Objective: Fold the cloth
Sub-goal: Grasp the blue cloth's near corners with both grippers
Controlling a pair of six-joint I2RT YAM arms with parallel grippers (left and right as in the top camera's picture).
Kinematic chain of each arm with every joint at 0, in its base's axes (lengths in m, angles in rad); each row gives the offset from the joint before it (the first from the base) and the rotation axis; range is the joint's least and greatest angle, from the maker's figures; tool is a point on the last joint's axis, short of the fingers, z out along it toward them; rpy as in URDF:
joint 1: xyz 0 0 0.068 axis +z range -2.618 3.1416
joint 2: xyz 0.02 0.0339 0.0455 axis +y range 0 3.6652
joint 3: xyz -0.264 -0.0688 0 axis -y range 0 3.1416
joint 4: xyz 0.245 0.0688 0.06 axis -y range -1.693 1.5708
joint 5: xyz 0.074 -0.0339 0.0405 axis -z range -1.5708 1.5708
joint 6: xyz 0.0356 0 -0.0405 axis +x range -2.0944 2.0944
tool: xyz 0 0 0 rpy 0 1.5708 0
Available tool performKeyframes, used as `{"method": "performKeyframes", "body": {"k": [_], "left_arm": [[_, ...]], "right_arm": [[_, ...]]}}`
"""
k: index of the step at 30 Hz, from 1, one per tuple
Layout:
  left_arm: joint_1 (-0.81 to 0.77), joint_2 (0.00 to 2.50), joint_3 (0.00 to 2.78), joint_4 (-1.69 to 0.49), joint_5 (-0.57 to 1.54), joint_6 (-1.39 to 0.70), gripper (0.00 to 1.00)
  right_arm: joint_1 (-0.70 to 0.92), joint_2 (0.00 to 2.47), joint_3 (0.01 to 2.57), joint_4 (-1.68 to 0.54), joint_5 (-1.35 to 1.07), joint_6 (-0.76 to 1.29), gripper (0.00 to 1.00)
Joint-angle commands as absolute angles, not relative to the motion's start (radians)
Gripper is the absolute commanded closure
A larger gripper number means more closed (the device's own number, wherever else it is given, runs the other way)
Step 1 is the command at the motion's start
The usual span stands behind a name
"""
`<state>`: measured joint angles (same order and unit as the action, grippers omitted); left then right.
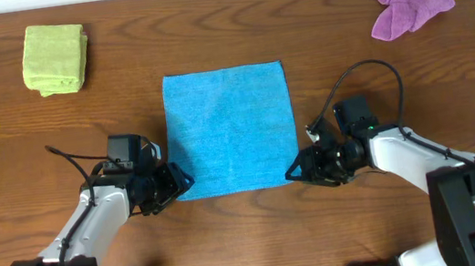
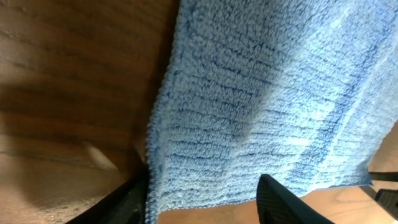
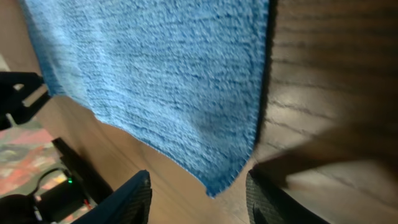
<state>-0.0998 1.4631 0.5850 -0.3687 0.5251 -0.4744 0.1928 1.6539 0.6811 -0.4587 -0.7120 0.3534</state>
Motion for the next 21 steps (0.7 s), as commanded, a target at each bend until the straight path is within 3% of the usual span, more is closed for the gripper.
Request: {"method": "performKeyframes", "body": {"k": [1, 13, 18, 20, 21], "left_arm": [[-0.103, 1.513, 0.539, -0.397, 0.491, -0.479, 0.47], [-0.103, 1.513, 0.539, -0.433, 0.489, -0.479, 0.57], [-0.103, 1.513, 0.539, -0.433, 0.491, -0.479, 0.79], [-0.103, 1.513, 0.539, -0.433, 0.491, -0.480, 0.94], [-0.103, 1.513, 0.539, -0.432, 0.491, -0.480, 0.94]], "right_arm": [[0.184, 1.704, 0.671, -0.448, -0.636, 0.384, 0.51], [0.184, 1.706, 0.671, -0.423, -0.629, 0.408, 0.65], [0.185, 1.706, 0.671, -0.430, -0.629, 0.415, 0.86], [0.184, 1.706, 0.671, -0.438, -0.629, 0.415, 0.98], [0.184, 1.706, 0.671, -0.441, -0.630, 0.415, 0.98]]}}
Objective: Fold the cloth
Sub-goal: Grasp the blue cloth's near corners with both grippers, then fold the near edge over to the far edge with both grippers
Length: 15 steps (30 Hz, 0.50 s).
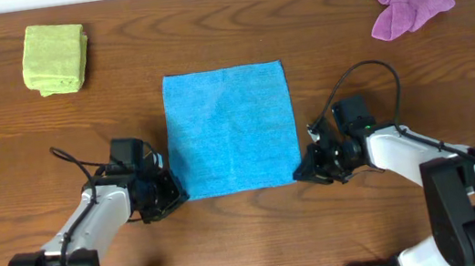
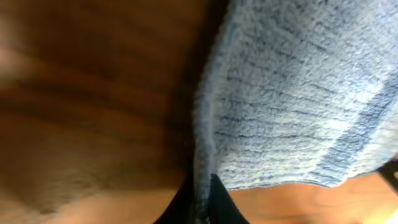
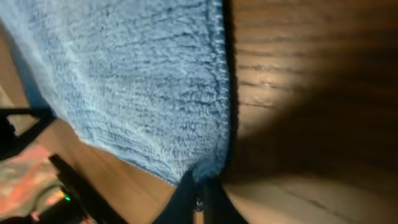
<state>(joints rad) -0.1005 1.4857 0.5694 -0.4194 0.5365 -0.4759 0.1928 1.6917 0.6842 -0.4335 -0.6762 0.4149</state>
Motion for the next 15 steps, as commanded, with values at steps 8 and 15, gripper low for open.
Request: {"method": "performKeyframes", "body": {"k": [8, 15], "left_arm": [[-0.103, 1.499, 0.572, -0.453, 0.492, -0.502, 0.94], [-0.103, 1.401, 0.680, -0.545, 0.490, -0.500, 0.94]], "right_arm": [[0.184, 1.702, 0.688, -0.486, -0.700, 0.410, 0.98], [0.184, 1.607, 0.730, -0.544, -0.701, 0.403, 0.98]]}}
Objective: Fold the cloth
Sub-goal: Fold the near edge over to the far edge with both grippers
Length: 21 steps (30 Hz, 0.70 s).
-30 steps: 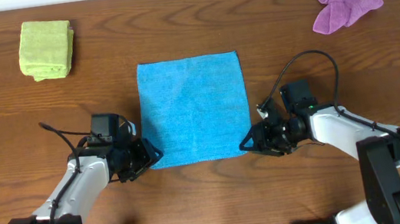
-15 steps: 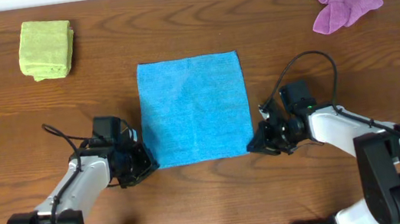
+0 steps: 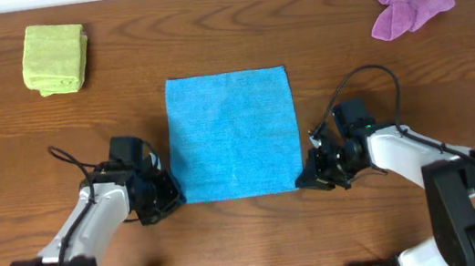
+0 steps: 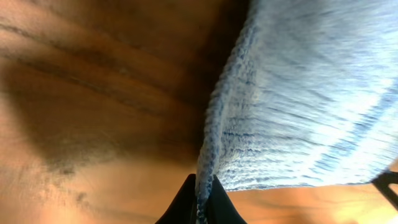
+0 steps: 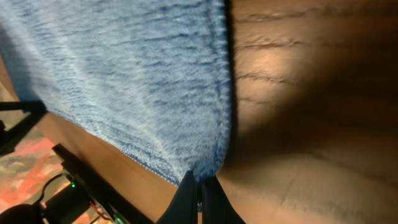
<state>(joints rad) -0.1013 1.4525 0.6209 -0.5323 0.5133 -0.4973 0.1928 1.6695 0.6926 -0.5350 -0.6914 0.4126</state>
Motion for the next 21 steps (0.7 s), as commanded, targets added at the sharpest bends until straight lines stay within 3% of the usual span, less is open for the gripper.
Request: {"method": "performKeyframes", "body": {"k": [1, 6, 13, 21], "left_arm": [[-0.103, 1.386, 0.690, -0.549, 0.490, -0.500, 0.94], [-0.103, 1.343, 0.725, -0.529, 0.489, -0.506, 0.94], [-0.103, 1.378, 0.730, -0.329, 0.456, -0.566, 0.94], [-0.102, 1.595, 0.898, -0.237, 0.407, -0.526, 0.94]], "right_arm": [[0.184, 1.589, 0.737, -0.551, -0.701, 0.403, 0.98], [0.184, 1.507, 0.779, -0.554, -0.699, 0.409, 0.98], [0.184, 1.533, 0.795, -0.391, -0.664, 0.483, 0.98], [0.179, 1.695, 0.973, -0.286, -0.636, 0.493, 0.98]]}}
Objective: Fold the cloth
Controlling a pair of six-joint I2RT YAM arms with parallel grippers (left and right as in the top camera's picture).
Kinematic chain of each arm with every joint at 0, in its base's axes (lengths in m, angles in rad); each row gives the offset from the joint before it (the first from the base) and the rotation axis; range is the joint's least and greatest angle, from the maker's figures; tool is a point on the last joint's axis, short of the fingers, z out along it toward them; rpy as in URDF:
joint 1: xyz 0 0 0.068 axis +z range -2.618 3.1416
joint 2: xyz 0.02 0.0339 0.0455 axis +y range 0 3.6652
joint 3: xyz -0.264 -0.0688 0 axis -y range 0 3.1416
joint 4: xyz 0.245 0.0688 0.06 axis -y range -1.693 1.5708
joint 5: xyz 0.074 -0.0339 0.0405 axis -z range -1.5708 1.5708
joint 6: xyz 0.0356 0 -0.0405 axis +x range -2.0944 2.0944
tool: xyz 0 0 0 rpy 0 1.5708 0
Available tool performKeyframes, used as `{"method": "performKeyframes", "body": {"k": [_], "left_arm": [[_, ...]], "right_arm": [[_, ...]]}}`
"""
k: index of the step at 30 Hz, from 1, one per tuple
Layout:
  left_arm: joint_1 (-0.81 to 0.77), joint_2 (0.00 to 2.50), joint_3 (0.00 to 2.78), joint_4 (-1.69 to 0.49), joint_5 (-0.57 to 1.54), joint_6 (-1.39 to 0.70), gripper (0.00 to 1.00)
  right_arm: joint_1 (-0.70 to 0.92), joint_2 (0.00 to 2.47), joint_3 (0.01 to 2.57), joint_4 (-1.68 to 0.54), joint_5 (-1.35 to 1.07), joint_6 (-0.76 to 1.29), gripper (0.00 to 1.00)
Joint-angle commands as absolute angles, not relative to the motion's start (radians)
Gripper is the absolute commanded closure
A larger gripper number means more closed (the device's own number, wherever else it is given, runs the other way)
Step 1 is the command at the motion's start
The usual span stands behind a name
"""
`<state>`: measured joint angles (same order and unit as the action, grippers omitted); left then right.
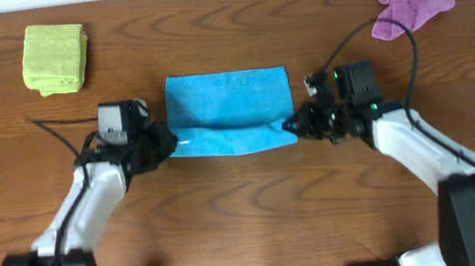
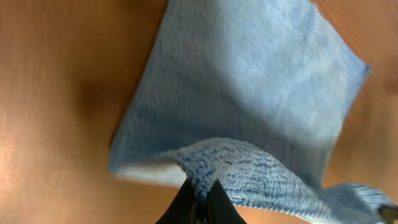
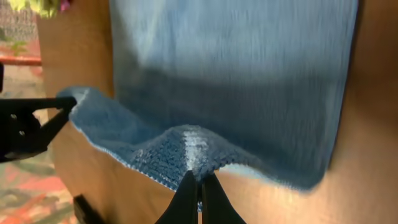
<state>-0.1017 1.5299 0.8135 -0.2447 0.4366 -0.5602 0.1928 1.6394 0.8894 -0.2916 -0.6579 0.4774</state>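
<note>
The blue cloth (image 1: 229, 106) lies mid-table with its far half flat and its near edge lifted and carried over the middle. My left gripper (image 1: 168, 144) is shut on the cloth's near-left corner (image 2: 200, 163). My right gripper (image 1: 293, 127) is shut on the near-right corner (image 3: 198, 155). Between the two the raised edge sags (image 1: 231, 139). In both wrist views the flat part (image 3: 236, 56) spreads beyond the pinched corners.
A folded yellow-green cloth (image 1: 55, 58) sits at the far left of the wooden table (image 1: 248, 214). A crumpled purple cloth lies at the far right. Cables run from both arms.
Both grippers have gone from the table's near side to the middle of the cloth, still holding its near corners. The near edge is raised off the table and the visible cloth is about half as deep.
At first both grippers stood open at the cloth's near corners. Then each was shut on its corner with the cloth still flat, and stayed so a moment later. Now the corners are lifted and held over the cloth's middle.
</note>
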Motion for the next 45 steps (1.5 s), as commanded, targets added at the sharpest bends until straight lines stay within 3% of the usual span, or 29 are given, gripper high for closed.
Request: {"method": "performKeyframes", "body": {"k": [1, 15, 38, 39, 40, 41, 42, 44, 45], "left_arm": [[-0.099, 1.622, 0.928, -0.238, 0.404, -0.519, 0.94], [-0.027, 1.962, 1.417, -0.276, 0.450, -0.424, 0.94], [-0.027, 2.035, 1.494, -0.564, 0.487, -0.239, 0.94], [-0.027, 2.035, 1.494, -0.564, 0.487, -0.239, 0.94], [-0.027, 2.035, 1.494, -0.565, 0.488, -0.239, 0.78], [-0.027, 2.035, 1.494, -0.570, 0.488, -0.239, 0.45], [-0.027, 2.034, 1.494, -0.578, 0.488, -0.239, 0.25], [-0.026, 2.032, 1.495, -0.606, 0.491, -0.239, 0.17], [-0.026, 2.031, 1.496, -0.624, 0.491, -0.239, 0.12]], "right_arm": [[0.179, 1.724, 1.011, -0.287, -0.632, 0.493, 0.98], [0.106, 2.029, 1.467, -0.290, -0.602, 0.561, 0.98], [0.107, 2.029, 1.478, -0.569, -0.516, 0.496, 0.99], [0.107, 2.029, 1.478, -0.569, -0.516, 0.496, 0.95], [0.107, 2.029, 1.478, -0.569, -0.516, 0.496, 0.82], [0.107, 2.029, 1.478, -0.569, -0.516, 0.496, 0.60], [0.107, 2.029, 1.478, -0.572, -0.516, 0.496, 0.53], [0.105, 2.029, 1.478, -0.573, -0.516, 0.496, 0.33], [0.105, 2.029, 1.478, -0.573, -0.516, 0.496, 0.32]]}}
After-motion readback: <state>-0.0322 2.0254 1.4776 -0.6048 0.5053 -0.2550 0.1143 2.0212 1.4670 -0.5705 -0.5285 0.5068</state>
